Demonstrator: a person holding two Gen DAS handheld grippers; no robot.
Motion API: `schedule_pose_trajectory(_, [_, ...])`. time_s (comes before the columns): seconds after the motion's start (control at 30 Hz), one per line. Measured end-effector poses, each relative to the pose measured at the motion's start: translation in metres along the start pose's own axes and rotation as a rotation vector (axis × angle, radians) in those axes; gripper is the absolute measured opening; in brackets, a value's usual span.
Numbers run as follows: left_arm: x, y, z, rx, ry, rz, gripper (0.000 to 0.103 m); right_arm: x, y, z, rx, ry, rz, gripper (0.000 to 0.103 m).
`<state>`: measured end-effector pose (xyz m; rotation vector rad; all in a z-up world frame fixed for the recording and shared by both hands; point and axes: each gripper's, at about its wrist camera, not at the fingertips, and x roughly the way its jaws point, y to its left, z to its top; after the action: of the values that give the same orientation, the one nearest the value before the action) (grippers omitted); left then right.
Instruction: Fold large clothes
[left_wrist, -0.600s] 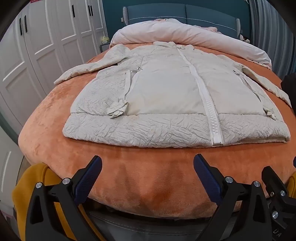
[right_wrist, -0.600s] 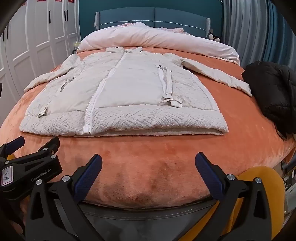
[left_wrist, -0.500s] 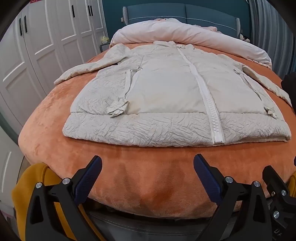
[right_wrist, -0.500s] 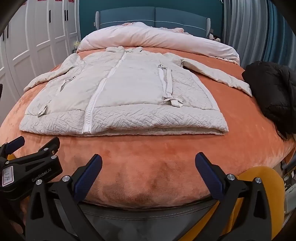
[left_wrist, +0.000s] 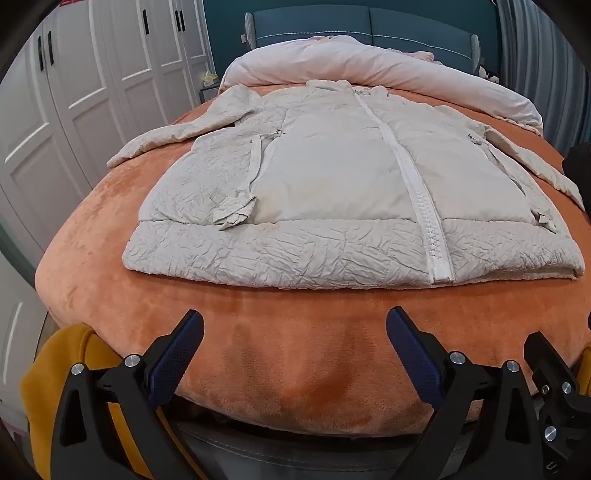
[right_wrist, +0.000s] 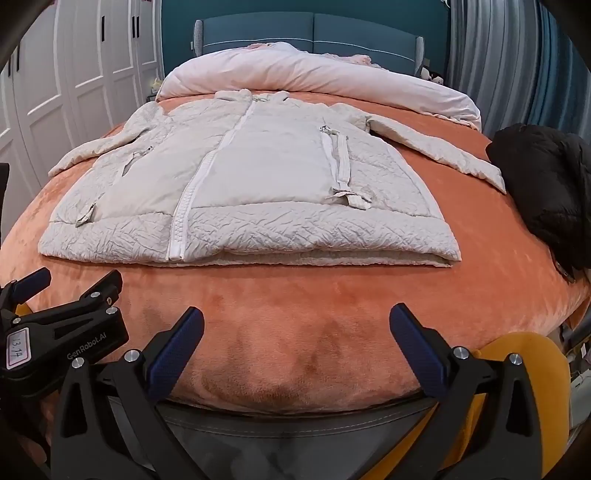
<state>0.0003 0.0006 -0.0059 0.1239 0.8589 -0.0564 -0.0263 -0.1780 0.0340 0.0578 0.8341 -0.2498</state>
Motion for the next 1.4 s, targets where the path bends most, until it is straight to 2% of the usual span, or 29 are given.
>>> schedule_pose_trajectory(1.4, [0.003, -0.011, -0.006, 0.026, -0.002, 0.011, 0.096, 0.005, 0.005, -0.002, -0.001, 0.006, 0.009, 0.098])
